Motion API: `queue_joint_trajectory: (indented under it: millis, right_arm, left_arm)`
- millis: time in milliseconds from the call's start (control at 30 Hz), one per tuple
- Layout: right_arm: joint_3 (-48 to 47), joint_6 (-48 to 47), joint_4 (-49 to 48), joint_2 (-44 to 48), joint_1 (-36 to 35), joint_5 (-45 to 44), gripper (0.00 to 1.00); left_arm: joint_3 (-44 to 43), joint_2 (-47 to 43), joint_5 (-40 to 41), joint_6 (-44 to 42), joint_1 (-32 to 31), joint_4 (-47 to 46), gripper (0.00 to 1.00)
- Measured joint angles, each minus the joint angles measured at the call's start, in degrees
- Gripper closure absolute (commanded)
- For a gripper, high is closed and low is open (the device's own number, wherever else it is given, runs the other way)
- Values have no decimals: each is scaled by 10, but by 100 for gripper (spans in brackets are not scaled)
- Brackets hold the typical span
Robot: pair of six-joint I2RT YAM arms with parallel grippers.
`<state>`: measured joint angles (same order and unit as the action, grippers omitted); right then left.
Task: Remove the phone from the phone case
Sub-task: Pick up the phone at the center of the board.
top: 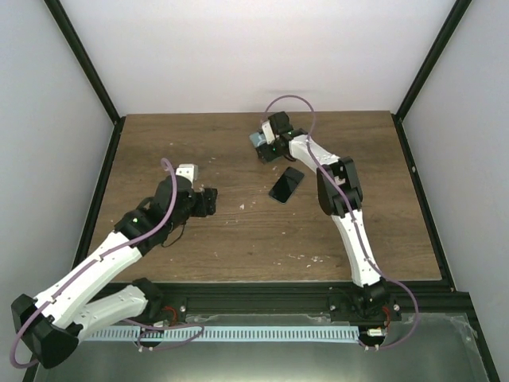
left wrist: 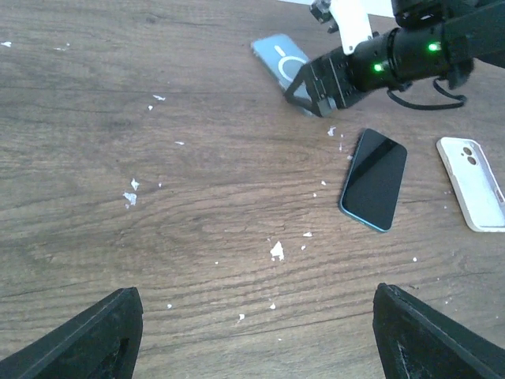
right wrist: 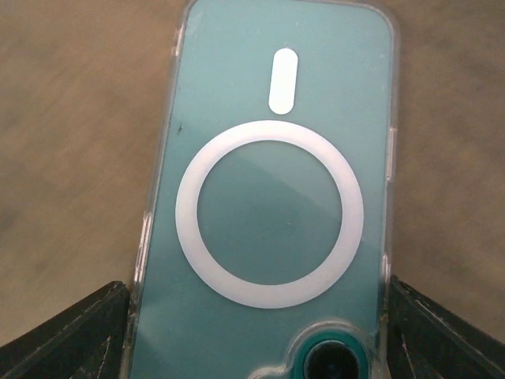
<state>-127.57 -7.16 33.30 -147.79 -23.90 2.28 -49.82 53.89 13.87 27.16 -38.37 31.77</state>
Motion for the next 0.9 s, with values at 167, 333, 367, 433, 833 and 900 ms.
queue_joint_trajectory:
  millis: [167,333,367,433,833,900]
  right_arm:
    - [191,-74,-20,117,-37,57,33]
    - [283,-125,19,187,-101,125,34]
    - [291,-131,26,193,-110,140,33]
    - [309,-143,44,208,-122,176,34]
    - [494,-236,165,357,-108,281,33]
    - [535,-262,179,384,-108,282,33]
  left_arm:
    - [24,-10,0,0,0,-3,22]
    - [75,-37,-13,0,-1,-13,25]
    - [86,-46,-16,0,-3,-13,26]
    - [103,-64,-20,-2,-11,-13,26]
    - [165,-75,56,-46,-251,-35,25]
    - [163,-30,79,-58,-299,-44,25]
